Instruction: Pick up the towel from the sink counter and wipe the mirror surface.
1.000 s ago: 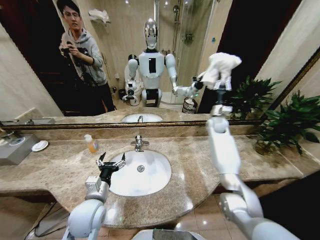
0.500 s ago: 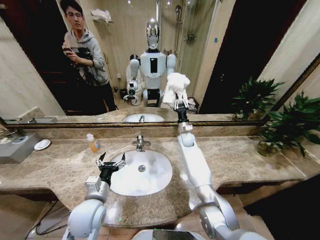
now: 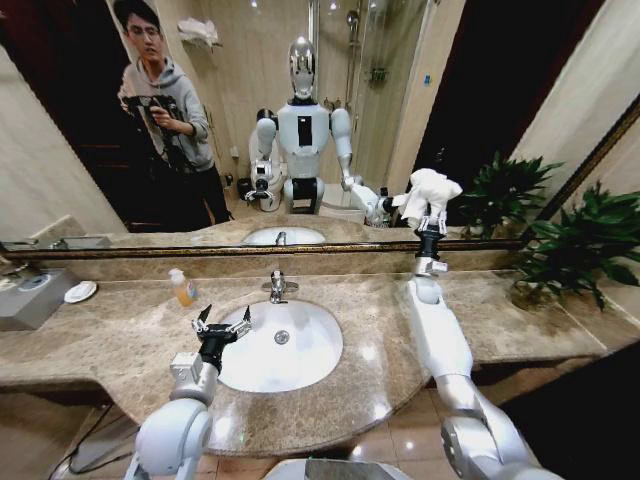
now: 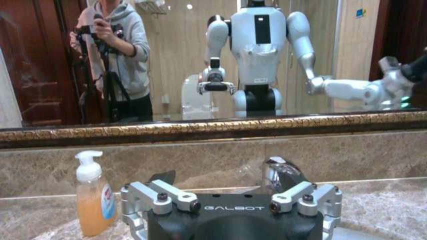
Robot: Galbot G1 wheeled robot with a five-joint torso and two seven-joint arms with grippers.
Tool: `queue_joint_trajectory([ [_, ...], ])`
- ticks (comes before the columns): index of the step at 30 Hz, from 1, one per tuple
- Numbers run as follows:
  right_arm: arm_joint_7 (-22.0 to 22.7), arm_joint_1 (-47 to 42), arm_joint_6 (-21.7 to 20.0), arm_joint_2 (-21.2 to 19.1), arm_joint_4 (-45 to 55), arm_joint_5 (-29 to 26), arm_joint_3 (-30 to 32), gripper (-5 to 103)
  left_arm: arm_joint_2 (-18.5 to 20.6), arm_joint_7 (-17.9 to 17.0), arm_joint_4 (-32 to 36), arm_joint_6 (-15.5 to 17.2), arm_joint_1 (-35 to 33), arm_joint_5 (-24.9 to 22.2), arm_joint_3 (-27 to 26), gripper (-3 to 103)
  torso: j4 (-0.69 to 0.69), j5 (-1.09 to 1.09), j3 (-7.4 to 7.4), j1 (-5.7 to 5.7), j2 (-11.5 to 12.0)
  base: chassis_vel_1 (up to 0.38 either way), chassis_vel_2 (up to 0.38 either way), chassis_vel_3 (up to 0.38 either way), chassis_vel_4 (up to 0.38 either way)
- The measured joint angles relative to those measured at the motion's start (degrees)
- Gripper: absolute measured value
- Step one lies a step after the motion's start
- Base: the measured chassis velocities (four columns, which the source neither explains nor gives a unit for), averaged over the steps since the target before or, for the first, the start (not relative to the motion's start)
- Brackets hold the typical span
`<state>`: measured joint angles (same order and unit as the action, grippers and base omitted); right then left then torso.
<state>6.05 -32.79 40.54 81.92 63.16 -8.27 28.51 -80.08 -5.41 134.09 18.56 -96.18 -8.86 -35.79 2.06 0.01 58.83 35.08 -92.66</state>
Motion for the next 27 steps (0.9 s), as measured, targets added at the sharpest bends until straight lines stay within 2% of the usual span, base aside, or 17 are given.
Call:
queue_joint_trajectory([
  [2,-0.31,-0.44,0.30,1.38,0.23,0.89,-0.65,14,0.01,0.00,0.00,0.00,0.00,0.00,0.00,100,0.02,0.00,0.00,0.00,0.00,0.000,0.000,0.000,0.000],
  [4,-2.08,-1.68,1.65,5.59,0.38,3.77,-1.98,14,0.00,0.00,0.00,0.00,0.00,0.00,0.00,100,0.03,-0.01,0.00,0.00,0.00,0.000,0.000,0.000,0.000],
  [5,-2.08,-1.68,1.65,5.59,0.38,3.77,-1.98,14,0.00,0.00,0.00,0.00,0.00,0.00,0.00,100,0.03,-0.01,0.00,0.00,0.00,0.000,0.000,0.000,0.000],
  [6,-3.19,-2.31,2.26,7.69,0.44,5.27,-2.43,14,0.00,0.00,0.00,0.00,0.00,0.00,0.00,100,0.03,-0.01,0.00,0.00,0.00,0.000,0.000,0.000,0.000],
  [7,-4.95,-3.37,3.00,9.64,0.50,7.67,-2.96,14,0.00,0.00,0.00,0.00,0.00,0.00,0.00,100,0.08,0.00,0.00,0.00,0.00,0.000,0.000,0.000,0.000],
  [12,-7.01,-5.09,4.31,10.43,-0.25,11.24,-3.59,14,0.00,0.00,0.00,0.00,0.00,0.00,0.00,100,0.01,-0.02,0.00,0.00,0.00,0.000,0.000,0.000,0.000],
  [17,-6.60,-5.16,4.57,10.41,-0.41,10.31,-2.37,14,0.00,0.00,0.00,0.00,0.00,0.00,0.00,100,0.00,-0.02,0.00,0.00,0.00,0.000,0.000,0.000,0.000],
  [19,-5.93,-5.16,4.51,10.13,-0.06,8.37,-1.14,14,0.00,0.00,0.00,0.00,0.00,0.00,0.00,100,0.01,0.00,0.00,0.00,0.00,0.000,0.000,0.000,0.000],
  [20,-5.23,-5.16,4.40,9.01,0.20,6.84,-0.58,14,0.00,0.00,0.00,0.00,0.00,0.00,0.00,100,0.06,0.01,0.00,0.00,0.00,0.000,0.000,0.000,0.000],
  [22,-4.08,-5.16,4.22,7.53,0.34,5.42,-0.05,14,0.00,0.00,0.00,0.00,-0.01,0.00,0.00,100,0.03,-0.01,0.00,0.00,0.00,0.000,0.000,0.000,0.000],
  [24,-0.63,-5.13,3.78,2.85,0.19,1.36,0.84,14,0.00,0.00,0.00,0.00,0.00,0.00,0.00,100,-0.03,0.00,0.00,0.00,0.00,0.000,0.000,0.000,0.000],
  [26,-0.18,-5.09,3.74,2.15,0.08,0.67,0.95,14,0.00,0.00,0.00,0.00,0.00,0.00,-0.01,100,-0.04,0.00,0.00,0.00,0.00,0.000,0.000,0.000,0.000],
  [27,1.17,-4.64,3.37,-0.29,-0.41,-1.95,1.69,14,0.00,0.00,0.00,0.00,0.00,0.00,0.00,100,-0.06,0.00,0.00,0.00,0.00,0.000,0.000,0.000,0.000],
])
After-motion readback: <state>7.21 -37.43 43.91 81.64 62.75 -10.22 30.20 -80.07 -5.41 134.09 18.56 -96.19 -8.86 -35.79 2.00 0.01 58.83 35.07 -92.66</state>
